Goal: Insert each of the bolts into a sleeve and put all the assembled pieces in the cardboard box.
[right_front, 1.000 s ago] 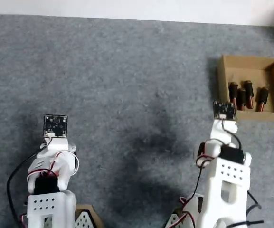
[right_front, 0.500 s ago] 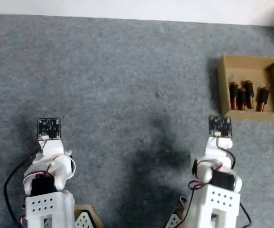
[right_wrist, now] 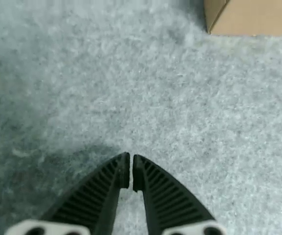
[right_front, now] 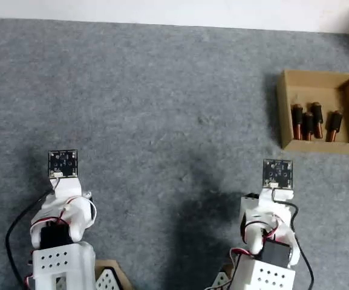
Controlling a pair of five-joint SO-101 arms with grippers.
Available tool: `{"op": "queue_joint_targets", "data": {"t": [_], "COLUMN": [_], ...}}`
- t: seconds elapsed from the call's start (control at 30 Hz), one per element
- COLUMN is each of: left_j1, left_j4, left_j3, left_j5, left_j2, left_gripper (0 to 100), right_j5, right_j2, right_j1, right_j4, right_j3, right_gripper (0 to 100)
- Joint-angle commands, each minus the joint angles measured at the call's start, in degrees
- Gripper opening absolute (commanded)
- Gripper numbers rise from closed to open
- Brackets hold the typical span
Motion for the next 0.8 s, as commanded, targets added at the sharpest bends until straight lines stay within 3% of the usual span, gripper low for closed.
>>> {"op": "queue_joint_targets", "data": {"t": [0.0, 0.3, 0.77], "left_j1": [-0.5, -0.5, -0.5], "left_j4": [0.2, 0.2, 0.2], "left_j3": [0.1, 0.1, 0.1], "left_j5": [-0.4, -0.4, -0.4], "left_j2": [-0.2, -0.2, -0.2], "left_gripper": [1, 1, 1], "right_j5": [0.3, 0.4, 0.6], "right_j2": [-0.2, -0.2, 0.2], "right_j1": [-0.2, 0.0, 0.0], "right_j4": [0.3, 0.5, 0.8], "right_j3": [0.7, 8.2, 8.1], "right_gripper": [0.5, 0.5, 0.5]}}
